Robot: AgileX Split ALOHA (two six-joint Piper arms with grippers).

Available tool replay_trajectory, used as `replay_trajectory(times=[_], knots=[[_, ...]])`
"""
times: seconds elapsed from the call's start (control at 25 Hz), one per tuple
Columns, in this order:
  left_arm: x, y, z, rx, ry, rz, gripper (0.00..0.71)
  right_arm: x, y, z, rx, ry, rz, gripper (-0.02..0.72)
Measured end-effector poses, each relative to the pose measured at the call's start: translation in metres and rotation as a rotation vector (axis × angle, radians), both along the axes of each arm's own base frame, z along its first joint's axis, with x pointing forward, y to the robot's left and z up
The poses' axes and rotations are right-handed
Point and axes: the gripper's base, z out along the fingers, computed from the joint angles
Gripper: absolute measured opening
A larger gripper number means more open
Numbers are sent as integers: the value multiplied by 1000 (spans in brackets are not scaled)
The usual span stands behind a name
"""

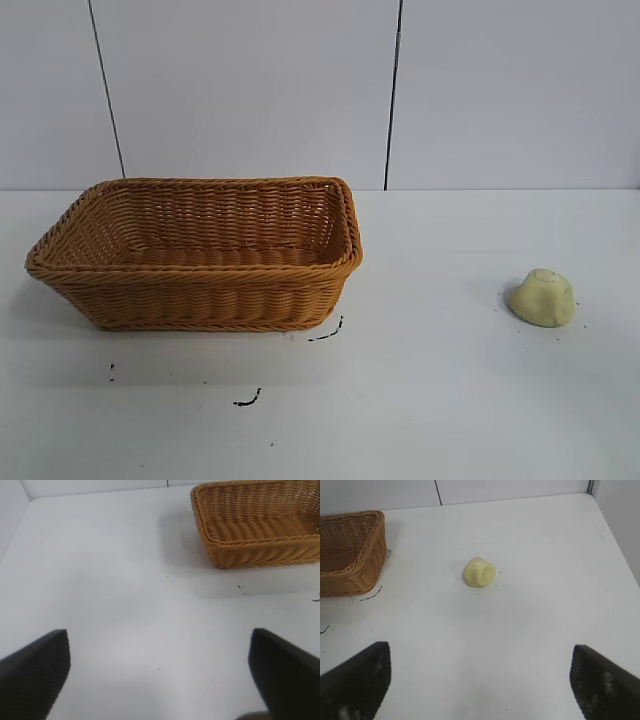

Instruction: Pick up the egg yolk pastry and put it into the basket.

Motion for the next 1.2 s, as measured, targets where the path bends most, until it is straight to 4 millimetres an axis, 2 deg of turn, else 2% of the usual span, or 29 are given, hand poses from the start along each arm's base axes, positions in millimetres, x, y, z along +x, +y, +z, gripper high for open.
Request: replay_trajectory(times=[0.48, 0.68, 0.8, 0.96, 1.2], knots=[[0, 0, 0, 0, 0, 0, 697, 0, 0, 0, -1, -1, -1, 696], [0, 0, 0, 0, 0, 0, 697, 3, -1, 14, -16, 7, -10, 696], [0, 0, 0, 0, 0, 0, 697, 18, -1, 32, -11, 64, -7, 696], [0, 0, 0, 0, 0, 0, 697, 52, 0, 56, -3, 169, -2, 696], [0, 0, 0, 0, 0, 0, 697, 121, 0, 84, -1, 330, -2, 696]])
